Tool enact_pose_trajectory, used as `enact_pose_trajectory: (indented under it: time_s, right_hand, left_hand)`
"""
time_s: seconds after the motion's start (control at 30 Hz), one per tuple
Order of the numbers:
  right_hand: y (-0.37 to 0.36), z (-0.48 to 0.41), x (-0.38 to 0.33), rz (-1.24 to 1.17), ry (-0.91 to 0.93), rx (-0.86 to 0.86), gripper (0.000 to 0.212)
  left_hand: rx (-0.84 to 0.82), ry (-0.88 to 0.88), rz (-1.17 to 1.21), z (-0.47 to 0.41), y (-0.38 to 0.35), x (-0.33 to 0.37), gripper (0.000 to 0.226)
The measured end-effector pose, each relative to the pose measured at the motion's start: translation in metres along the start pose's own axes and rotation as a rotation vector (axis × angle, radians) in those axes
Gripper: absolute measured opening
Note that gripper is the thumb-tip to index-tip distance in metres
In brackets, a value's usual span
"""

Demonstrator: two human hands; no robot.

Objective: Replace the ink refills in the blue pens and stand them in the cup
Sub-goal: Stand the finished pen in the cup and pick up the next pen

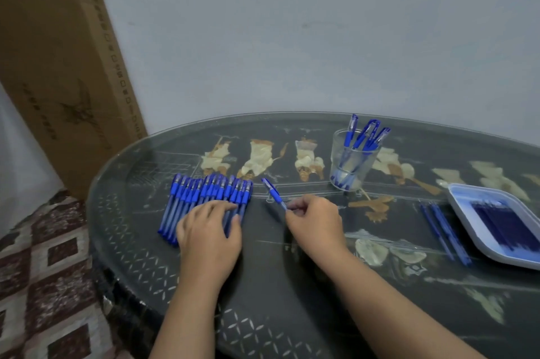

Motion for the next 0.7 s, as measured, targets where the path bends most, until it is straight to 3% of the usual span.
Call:
enact_pose_trajectory:
  time_s: [0.2,0.43,0.7]
  right_hand:
    - [0.066,0.007,0.046,0.045,0.185,0.01,0.018]
    - [0.125,0.02,0.092,0.189,0.256,0.057,0.021]
    - [0.136,0.022,0.118,0.095,0.369,0.143,0.017]
  left_hand:
    - [0.047,-0.125,0.093,0.0,0.005,0.03,0.025]
    - [-0.343,-0.413,0.342,0.027,-0.024,0.112,0.04]
    - [-0.374,-0.477,0.404,0.033,-0.049,0.147,0.023]
Point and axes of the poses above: each hand's wrist, its own z-axis away from the middle knuckle, its own y-axis out of the back of the hand, x = y × z, the point moved 4 cm from there along -z, towards the middle knuckle, and after that the axes turned 6 degrees about -z, right-handed, at the moved point
